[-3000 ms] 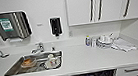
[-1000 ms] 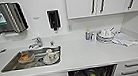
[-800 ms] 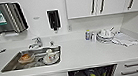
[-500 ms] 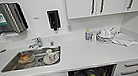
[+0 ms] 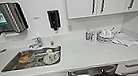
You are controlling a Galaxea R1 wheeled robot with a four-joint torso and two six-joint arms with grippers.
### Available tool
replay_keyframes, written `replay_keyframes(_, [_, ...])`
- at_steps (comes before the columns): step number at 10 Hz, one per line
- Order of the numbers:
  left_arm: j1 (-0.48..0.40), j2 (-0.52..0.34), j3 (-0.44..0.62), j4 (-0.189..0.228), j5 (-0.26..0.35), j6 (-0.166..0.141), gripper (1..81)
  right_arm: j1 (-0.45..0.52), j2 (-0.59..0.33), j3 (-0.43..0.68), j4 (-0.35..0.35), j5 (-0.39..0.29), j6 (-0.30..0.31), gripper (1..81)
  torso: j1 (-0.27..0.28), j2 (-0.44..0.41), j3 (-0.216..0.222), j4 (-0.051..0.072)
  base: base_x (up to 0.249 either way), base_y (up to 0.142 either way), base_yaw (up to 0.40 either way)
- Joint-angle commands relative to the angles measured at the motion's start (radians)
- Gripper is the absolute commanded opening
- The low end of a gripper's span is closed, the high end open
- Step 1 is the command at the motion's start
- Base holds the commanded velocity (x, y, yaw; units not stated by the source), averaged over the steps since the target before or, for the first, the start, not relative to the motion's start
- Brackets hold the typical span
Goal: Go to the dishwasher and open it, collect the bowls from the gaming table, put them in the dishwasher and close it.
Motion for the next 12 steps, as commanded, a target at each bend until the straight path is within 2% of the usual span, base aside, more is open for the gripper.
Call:
replay_keyframes(1, [-0.022,-0.009,-0.003,-0.003,0.031,0.001,81.1,0.165,-0.04,0.107,0.103,-0.012,0.006,81.1,0.0,0.0,0.0,0.0,0.0,0.0,0.0])
replay_keyframes(4, [-0.022,-0.006,-0.005,-0.004,0.031,0.001,81.1,-0.008,-0.039,0.074,0.083,-0.012,-0.015,81.1,0.001,0.001,0.0,0.0,0.0,0.0,0.0])
replay_keyframes(5, [-0.022,-0.004,-0.005,-0.006,0.031,0.001,81.1,-0.098,-0.03,0.043,0.022,0.004,-0.053,81.1,0.001,0.001,0.0,0.0,0.0,0.0,0.0])
replay_keyframes(7, [-0.025,0.003,-0.005,-0.004,0.029,0.002,81.1,-0.243,-0.028,-0.026,-0.088,0.055,-0.081,81.1,0.001,0.001,0.0,0.0,0.0,0.0,0.0])
replay_keyframes(8, [-0.025,0.003,-0.005,-0.004,0.028,0.002,81.1,-0.319,-0.033,-0.04,-0.176,0.076,-0.088,81.1,0.001,0.001,0.0,0.0,0.0,0.0,0.0])
replay_keyframes(9, [-0.026,0.005,-0.005,-0.004,0.024,0.002,81.1,-0.37,-0.033,-0.058,-0.222,0.102,-0.086,81.1,0.001,0.001,0.0,0.0,0.0,0.0,0.0])
replay_keyframes(11, [-0.026,0.003,-0.005,-0.004,0.021,0.004,81.1,-0.447,-0.031,-0.1,-0.273,0.149,-0.088,81.1,0.001,0.001,0.0,0.0,0.0,0.0,0.0])
replay_keyframes(12, [-0.026,0.005,-0.005,-0.004,0.02,0.013,81.1,-0.468,-0.036,-0.095,-0.297,0.144,-0.088,81.1,0.001,0.001,0.0,0.0,0.0,0.0,0.0])
